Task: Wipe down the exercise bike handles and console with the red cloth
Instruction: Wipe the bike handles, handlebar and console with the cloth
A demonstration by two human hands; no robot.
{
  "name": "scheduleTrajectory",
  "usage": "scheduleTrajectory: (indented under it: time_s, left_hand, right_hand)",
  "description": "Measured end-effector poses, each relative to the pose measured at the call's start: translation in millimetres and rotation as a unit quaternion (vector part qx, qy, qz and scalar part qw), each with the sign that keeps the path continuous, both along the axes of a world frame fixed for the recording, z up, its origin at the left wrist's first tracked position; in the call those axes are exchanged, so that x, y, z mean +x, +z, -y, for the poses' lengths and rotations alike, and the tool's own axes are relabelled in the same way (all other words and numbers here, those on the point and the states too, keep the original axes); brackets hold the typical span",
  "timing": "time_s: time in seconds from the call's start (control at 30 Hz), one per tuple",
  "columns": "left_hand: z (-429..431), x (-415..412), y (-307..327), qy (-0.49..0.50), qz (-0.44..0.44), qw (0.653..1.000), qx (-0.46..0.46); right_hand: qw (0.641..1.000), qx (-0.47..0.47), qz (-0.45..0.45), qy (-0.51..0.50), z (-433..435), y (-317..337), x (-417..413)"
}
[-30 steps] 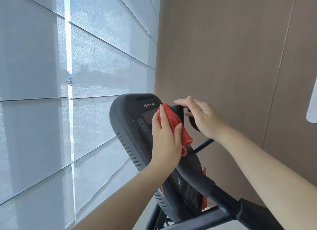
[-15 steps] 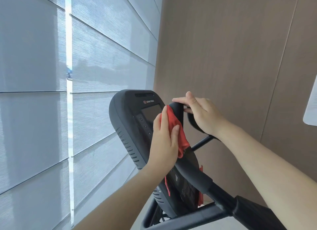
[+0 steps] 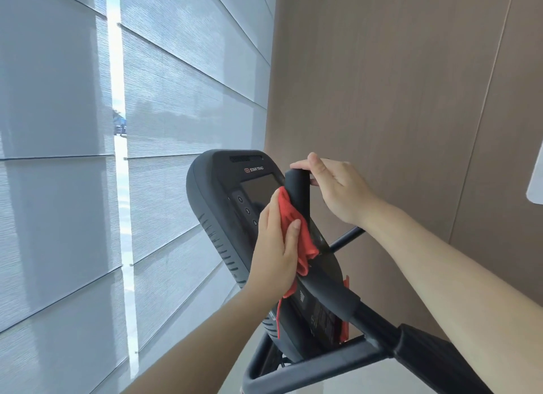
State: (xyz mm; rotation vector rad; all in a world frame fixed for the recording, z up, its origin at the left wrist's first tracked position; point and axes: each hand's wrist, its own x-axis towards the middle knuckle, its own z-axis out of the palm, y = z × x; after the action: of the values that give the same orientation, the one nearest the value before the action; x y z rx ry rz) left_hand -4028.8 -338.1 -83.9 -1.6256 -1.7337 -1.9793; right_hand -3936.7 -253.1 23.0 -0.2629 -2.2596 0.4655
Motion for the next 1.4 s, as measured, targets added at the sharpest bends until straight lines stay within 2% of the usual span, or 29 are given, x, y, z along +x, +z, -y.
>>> scheduleTrajectory:
  time_s: [0.17, 0.3, 0.53, 0.77, 1.23, 1.4]
  left_hand:
    - [10, 10, -20, 0.031, -0.016, 0.999, -0.008]
    - [4, 13, -19, 0.054, 0.033, 0.998, -0.017]
    - [-1, 45, -22, 0.169, 0.037, 0.985, -0.010]
    - [0, 89, -43, 0.255, 0.064, 0.964, -0.042]
    - [-3, 105, -41, 0.295, 0.086, 0.947, -0.092]
    - [-8, 96, -32, 0.286, 0.130, 0.946, -0.083]
  right_hand:
    - [1.000, 0.020, -0.014, 0.014, 4, -3, 3]
    - [0.997, 0.073, 0.008, 0.020, -9, 4, -4]
    - [0.988, 0.104, -0.045, 0.105, -28, -20, -14]
    - [0.978, 0.118, -0.053, 0.167, -39, -22, -16]
    - [0.964, 0.084, -0.072, 0.240, -48, -24, -18]
    - [0.963, 0.080, -0.064, 0.247, -49, -23, -17]
